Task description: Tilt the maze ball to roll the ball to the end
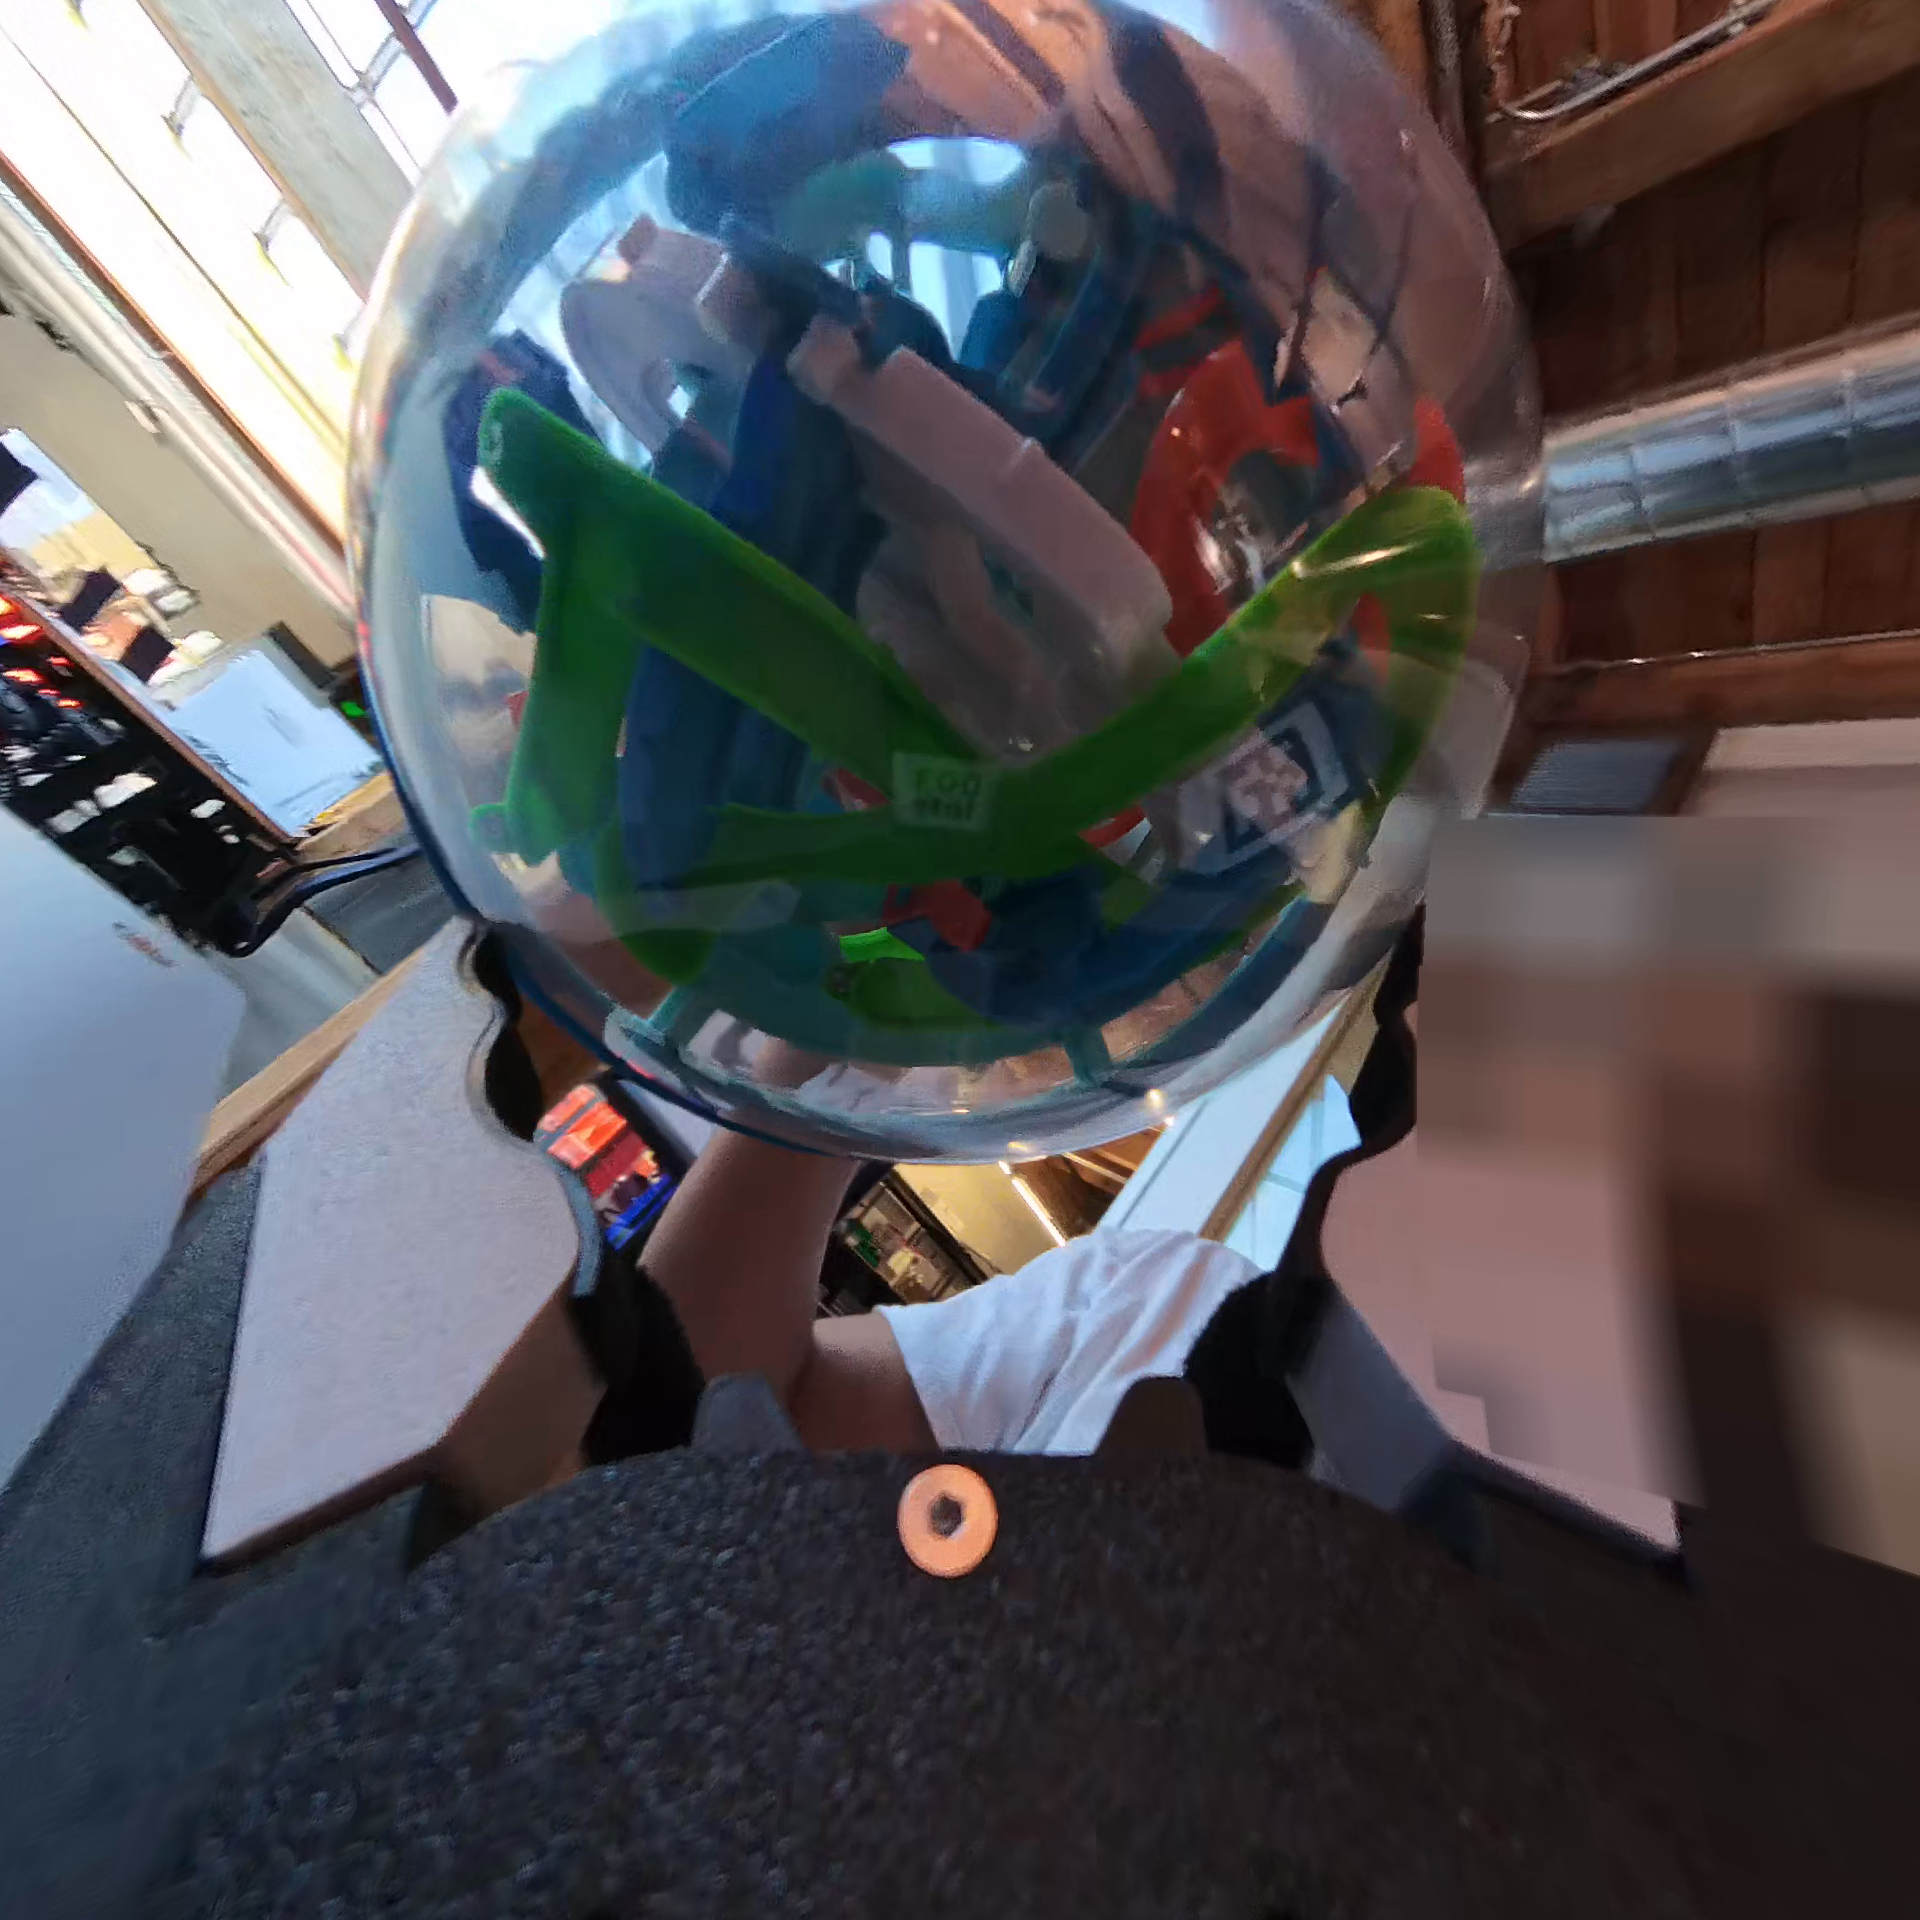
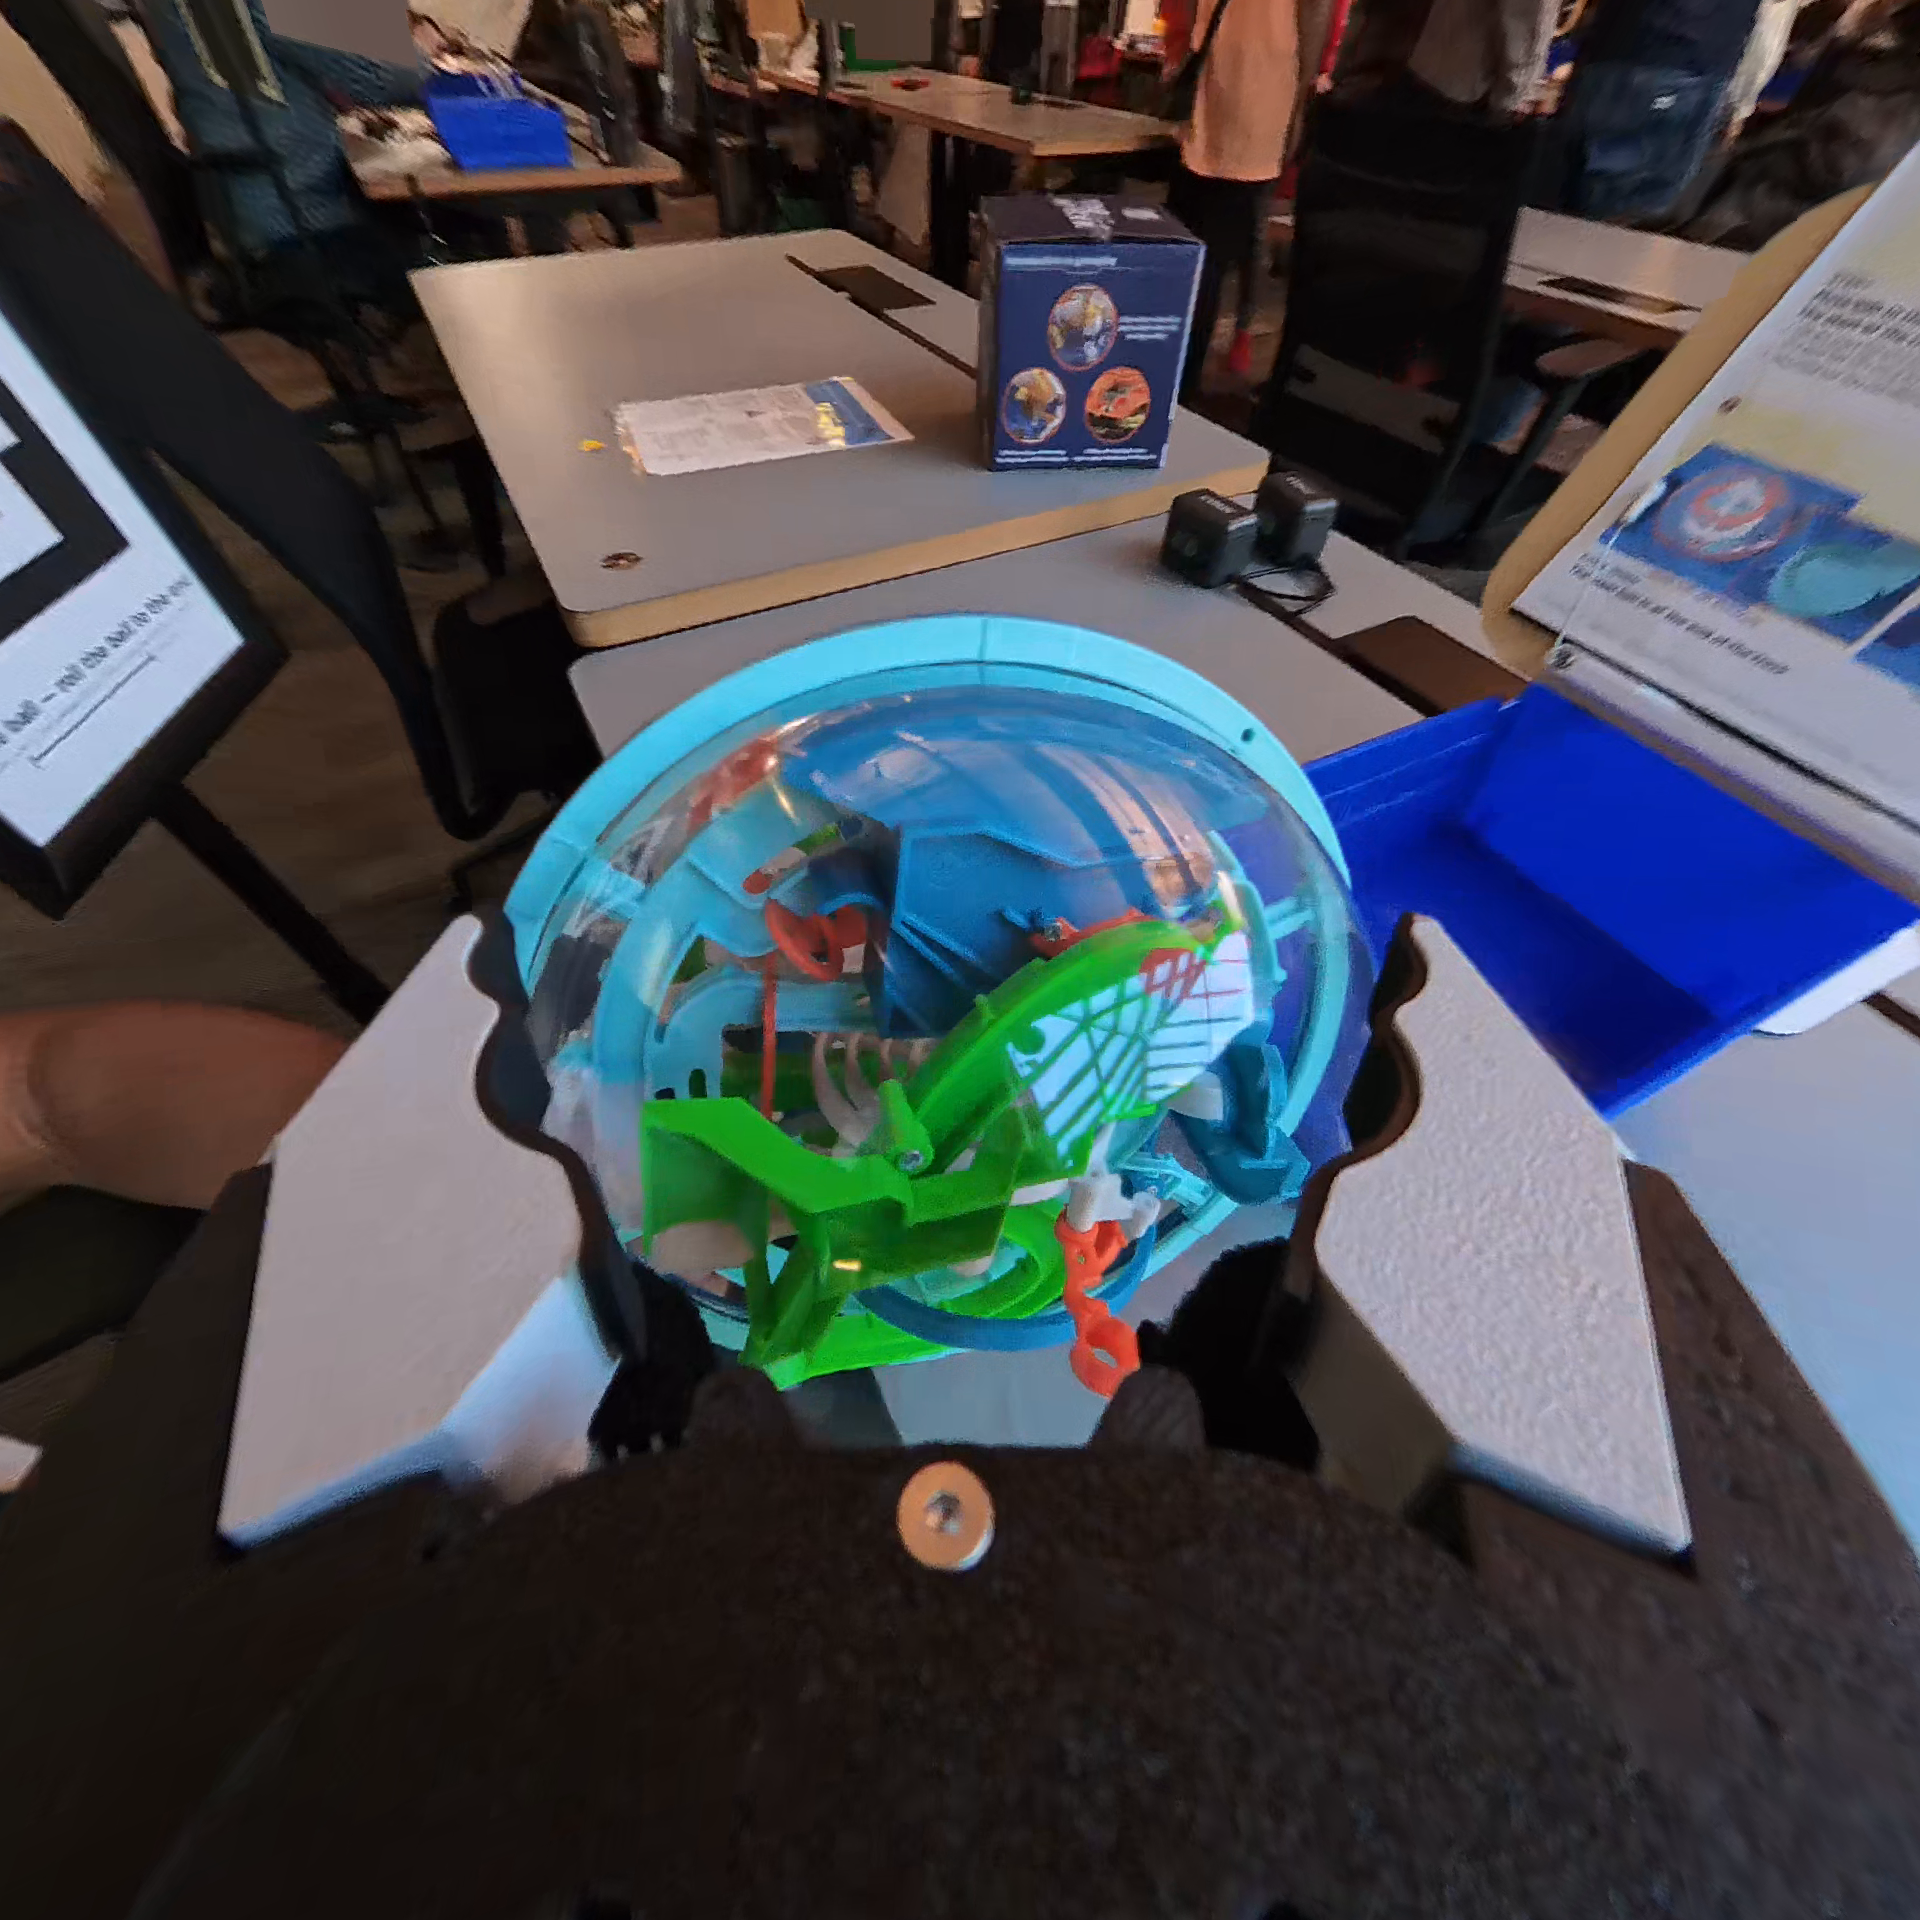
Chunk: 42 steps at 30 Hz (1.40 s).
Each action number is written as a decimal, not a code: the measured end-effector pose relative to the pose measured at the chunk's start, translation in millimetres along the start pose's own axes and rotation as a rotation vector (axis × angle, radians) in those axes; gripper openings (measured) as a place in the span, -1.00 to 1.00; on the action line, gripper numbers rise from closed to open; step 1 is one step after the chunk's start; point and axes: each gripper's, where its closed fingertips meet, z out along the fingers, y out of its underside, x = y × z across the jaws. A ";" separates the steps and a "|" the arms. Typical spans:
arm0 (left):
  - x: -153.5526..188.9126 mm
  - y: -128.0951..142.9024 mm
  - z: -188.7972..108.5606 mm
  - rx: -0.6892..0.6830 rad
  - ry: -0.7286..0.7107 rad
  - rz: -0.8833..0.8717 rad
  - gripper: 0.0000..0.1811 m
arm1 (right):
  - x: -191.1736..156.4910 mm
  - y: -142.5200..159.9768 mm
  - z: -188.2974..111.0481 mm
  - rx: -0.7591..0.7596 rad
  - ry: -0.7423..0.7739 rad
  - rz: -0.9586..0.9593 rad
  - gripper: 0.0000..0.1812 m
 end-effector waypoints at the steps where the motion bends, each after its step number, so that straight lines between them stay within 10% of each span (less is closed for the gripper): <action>1: -8.4 1.4 -1.4 -0.001 -0.036 0.010 0.73 | 5.4 7.2 -1.0 0.022 -0.030 0.010 0.70; 20: -103.4 48.9 -17.9 -0.230 -0.468 0.046 0.73 | 55.8 107.0 -31.9 0.249 -0.303 0.170 0.68; 42: -108.4 57.4 -36.9 -0.455 -0.711 -0.093 0.67 | 64.1 127.0 -35.2 0.258 -0.382 0.207 0.59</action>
